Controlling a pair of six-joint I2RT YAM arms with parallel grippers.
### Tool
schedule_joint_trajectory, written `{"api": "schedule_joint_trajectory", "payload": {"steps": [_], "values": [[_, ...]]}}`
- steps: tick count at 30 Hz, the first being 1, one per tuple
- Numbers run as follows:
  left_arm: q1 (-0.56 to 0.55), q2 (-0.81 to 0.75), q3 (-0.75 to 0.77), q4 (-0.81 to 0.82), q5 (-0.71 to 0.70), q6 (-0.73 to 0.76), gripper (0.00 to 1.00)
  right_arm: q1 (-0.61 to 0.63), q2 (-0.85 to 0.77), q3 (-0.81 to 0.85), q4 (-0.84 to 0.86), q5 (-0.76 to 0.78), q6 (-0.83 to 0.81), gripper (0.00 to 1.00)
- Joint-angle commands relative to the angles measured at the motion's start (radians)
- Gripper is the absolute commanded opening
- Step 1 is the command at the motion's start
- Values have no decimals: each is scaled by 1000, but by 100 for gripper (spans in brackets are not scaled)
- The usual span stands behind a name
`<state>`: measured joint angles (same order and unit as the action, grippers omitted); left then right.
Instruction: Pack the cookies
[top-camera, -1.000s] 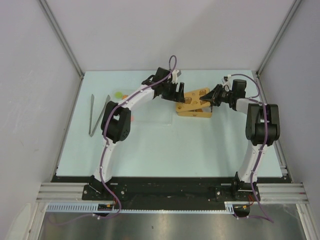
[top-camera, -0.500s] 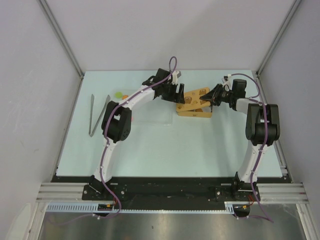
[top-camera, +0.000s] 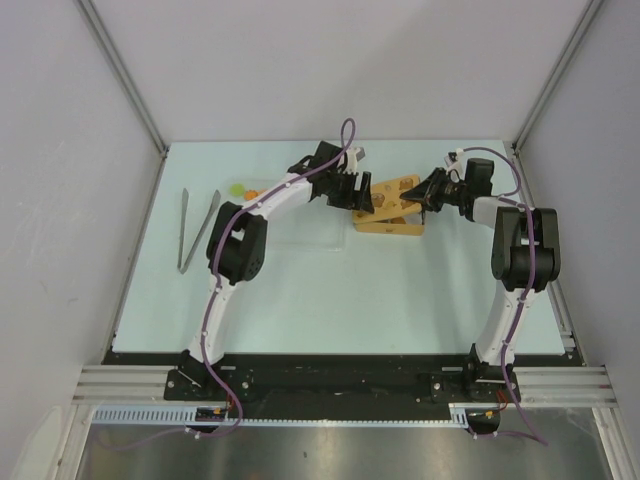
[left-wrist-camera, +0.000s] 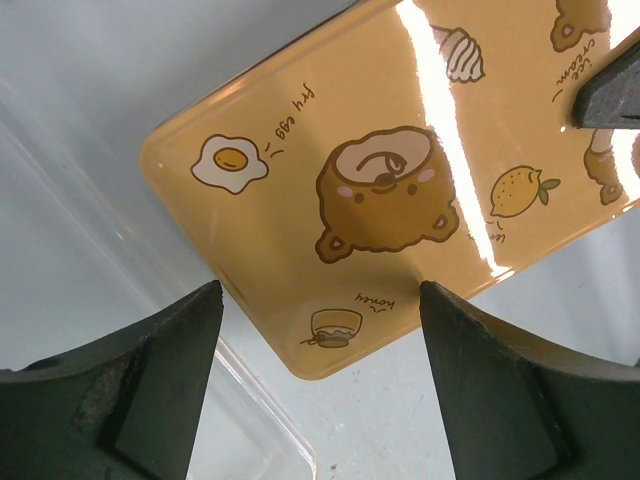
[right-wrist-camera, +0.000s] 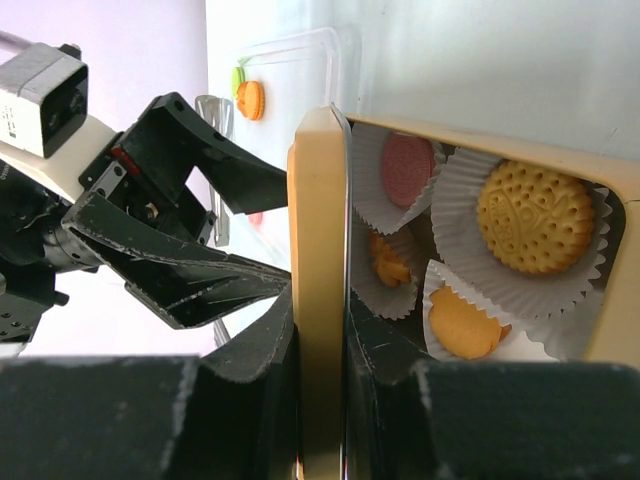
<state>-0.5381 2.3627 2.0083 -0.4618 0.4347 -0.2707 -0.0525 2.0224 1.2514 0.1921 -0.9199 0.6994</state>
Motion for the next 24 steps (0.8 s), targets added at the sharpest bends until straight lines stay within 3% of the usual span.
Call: {"api": "schedule_joint_trajectory", "payload": {"steps": [1, 24], "values": [[-5, 9, 12, 22, 64, -44, 84, -14, 19, 22, 21, 24, -34, 4], [-6, -8, 36, 5, 65, -61, 85, -20, 19, 22, -40, 82, -97, 12]]}}
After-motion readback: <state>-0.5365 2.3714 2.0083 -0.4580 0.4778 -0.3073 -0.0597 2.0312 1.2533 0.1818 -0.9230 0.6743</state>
